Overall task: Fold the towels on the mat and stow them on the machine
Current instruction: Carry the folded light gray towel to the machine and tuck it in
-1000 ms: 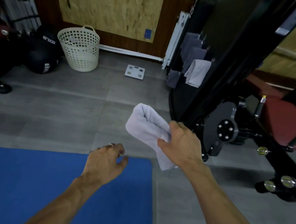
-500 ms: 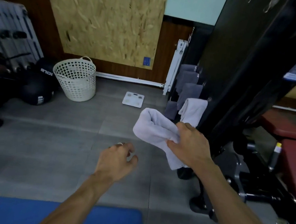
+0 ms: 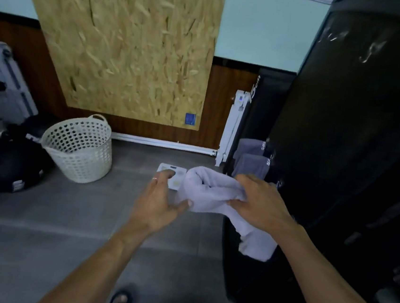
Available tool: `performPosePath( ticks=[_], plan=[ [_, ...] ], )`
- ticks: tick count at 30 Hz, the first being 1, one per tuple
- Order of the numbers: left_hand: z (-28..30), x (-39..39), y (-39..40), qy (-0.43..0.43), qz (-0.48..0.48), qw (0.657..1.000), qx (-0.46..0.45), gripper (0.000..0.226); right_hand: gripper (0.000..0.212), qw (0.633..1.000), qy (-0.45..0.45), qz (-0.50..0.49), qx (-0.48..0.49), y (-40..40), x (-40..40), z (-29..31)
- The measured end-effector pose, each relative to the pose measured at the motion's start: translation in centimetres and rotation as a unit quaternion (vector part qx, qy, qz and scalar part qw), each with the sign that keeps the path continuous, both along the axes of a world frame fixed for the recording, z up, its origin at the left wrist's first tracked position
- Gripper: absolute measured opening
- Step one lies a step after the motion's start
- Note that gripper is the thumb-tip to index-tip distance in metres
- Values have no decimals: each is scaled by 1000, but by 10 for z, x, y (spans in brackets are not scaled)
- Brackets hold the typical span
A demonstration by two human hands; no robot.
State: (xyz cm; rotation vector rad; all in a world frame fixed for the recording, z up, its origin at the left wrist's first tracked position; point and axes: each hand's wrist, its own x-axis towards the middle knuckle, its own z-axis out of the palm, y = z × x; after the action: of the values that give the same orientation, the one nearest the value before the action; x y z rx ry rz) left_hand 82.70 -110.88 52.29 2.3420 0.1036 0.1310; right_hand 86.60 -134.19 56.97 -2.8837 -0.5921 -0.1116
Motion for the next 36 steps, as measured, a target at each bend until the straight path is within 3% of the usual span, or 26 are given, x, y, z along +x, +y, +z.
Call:
performPosePath(
  ticks=[3, 6, 9, 14, 18, 21, 24, 26, 29, 32, 36],
  plan=[
    [4, 86, 17, 37, -173, 978, -114, 78, 24, 1000, 12, -9, 22, 13, 66, -2],
    [5, 161, 30, 28, -217, 967, -133, 62, 26, 993, 44, -51, 92, 30, 121, 2],
    [19, 231, 35, 24, -237, 961, -141, 53, 53, 979, 50, -122, 153, 46, 170, 13],
    [45, 331, 20, 19, -296, 940, -170, 37, 27, 928, 95, -137, 332, 64, 238, 31],
    [51, 402, -2, 43, -354, 916, -185, 16, 9, 911, 69, -161, 373, 48, 294, 34],
    [54, 453, -16, 96, -323, 897, -285, 33, 9, 912, 72, -162, 369, 28, 330, 47],
    [56, 510, -38, 87, -370, 894, -238, 36, 10, 912, 102, -151, 366, 10, 365, 59],
    [66, 541, -53, 130, -412, 858, -278, 35, 9, 917, 111, -151, 351, 0, 388, 65],
    [79, 586, -73, 239, -474, 775, -343, 33, 8, 902, 98, -182, 378, -17, 417, 77],
    [87, 626, -99, 258, -523, 740, -336, 23, 9, 887, 60, -229, 395, -32, 436, 83],
    [102, 663, -134, 273, -558, 678, -393, 22, 19, 822, -55, -287, 488, -40, 450, 89]
  ],
)
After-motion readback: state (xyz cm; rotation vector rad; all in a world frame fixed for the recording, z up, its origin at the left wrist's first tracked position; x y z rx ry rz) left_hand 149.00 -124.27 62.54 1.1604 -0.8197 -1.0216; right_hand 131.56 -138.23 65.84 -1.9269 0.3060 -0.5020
